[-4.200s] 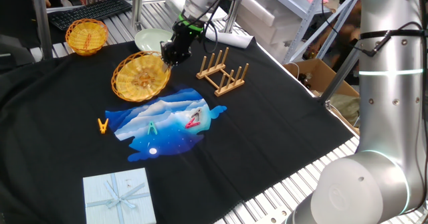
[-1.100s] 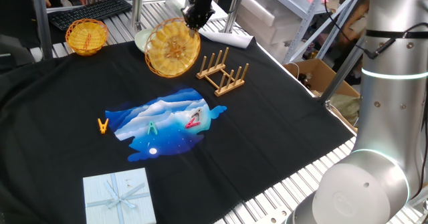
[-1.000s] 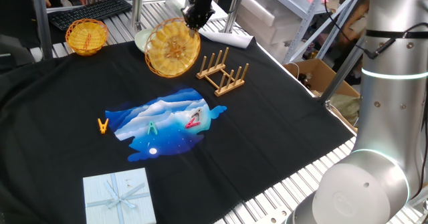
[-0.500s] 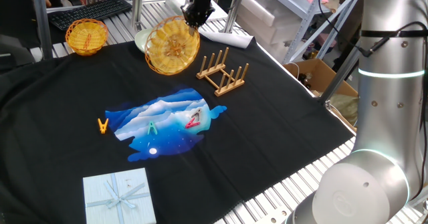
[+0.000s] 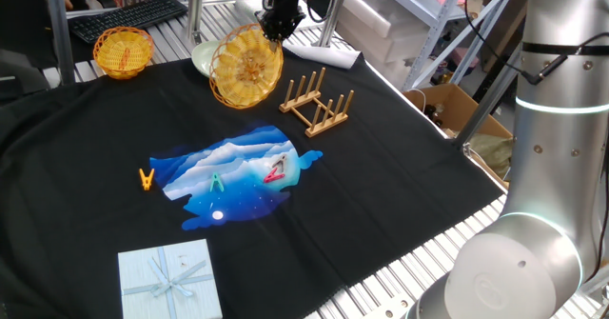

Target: Put the dish on the dish rack

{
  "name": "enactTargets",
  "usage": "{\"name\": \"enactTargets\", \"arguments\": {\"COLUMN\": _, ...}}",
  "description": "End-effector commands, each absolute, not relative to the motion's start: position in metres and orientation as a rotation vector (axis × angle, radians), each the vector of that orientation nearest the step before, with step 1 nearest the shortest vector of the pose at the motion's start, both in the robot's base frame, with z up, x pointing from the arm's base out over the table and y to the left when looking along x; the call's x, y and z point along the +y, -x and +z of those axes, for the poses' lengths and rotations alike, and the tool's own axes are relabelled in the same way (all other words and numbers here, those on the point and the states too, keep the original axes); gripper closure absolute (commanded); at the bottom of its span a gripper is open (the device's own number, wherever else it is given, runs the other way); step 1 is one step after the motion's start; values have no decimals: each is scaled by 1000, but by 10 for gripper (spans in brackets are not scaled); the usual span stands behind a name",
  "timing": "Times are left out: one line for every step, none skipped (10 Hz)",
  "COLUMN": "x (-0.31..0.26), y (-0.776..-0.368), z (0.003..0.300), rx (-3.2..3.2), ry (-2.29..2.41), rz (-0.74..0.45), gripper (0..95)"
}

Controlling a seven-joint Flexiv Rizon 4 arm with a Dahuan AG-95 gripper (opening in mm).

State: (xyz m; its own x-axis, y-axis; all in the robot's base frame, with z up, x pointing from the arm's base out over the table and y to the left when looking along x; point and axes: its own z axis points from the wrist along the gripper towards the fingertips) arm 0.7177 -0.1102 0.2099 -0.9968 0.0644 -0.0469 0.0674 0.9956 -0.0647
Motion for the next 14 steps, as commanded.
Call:
{"name": "enactTargets", "arguments": {"x": -111, "y": -718, "z": 210, "rx": 3075, "ry": -158, "rz": -162, "gripper": 950}}
{"name": "enactTargets", "arguments": {"x": -111, "y": -718, "z": 210, "rx": 3070, "ry": -175, "rz": -169, "gripper": 950}}
{"name": "enactTargets", "arguments": {"x": -111, "y": -718, "z": 210, "rx": 3064, "ry": -188, "rz": -167, "gripper": 950}}
{"name": "enactTargets", "arguments": {"x": -111, "y": -718, "z": 210, "rx": 3059, "ry": -187, "rz": -182, "gripper": 950}}
{"name": "enactTargets", "arguments": {"x": -111, "y": -718, "z": 210, "rx": 3059, "ry": -186, "rz": -181, "gripper": 950}}
{"name": "enactTargets", "arguments": {"x": -111, "y": -718, "z": 210, "rx": 3059, "ry": -182, "rz": -190, "gripper": 950}}
{"name": "enactTargets", "arguments": {"x": -111, "y": -718, "z": 210, "rx": 3057, "ry": -165, "rz": -216, "gripper": 950}}
{"name": "enactTargets", "arguments": {"x": -112, "y": -716, "z": 211, "rx": 3056, "ry": -156, "rz": -220, "gripper": 950}}
{"name": "enactTargets", "arguments": {"x": -115, "y": -714, "z": 213, "rx": 3057, "ry": -146, "rz": -222, "gripper": 950}}
{"name": "enactTargets", "arguments": {"x": -119, "y": -712, "z": 217, "rx": 3059, "ry": -142, "rz": -221, "gripper": 950}}
{"name": "enactTargets", "arguments": {"x": -124, "y": -711, "z": 221, "rx": 3061, "ry": -134, "rz": -219, "gripper": 950}}
{"name": "enactTargets", "arguments": {"x": -137, "y": -709, "z": 225, "rx": 3061, "ry": -106, "rz": -221, "gripper": 950}}
{"name": "enactTargets", "arguments": {"x": -146, "y": -708, "z": 228, "rx": 3063, "ry": -97, "rz": -222, "gripper": 950}}
{"name": "enactTargets", "arguments": {"x": -153, "y": -708, "z": 231, "rx": 3061, "ry": -75, "rz": -229, "gripper": 950}}
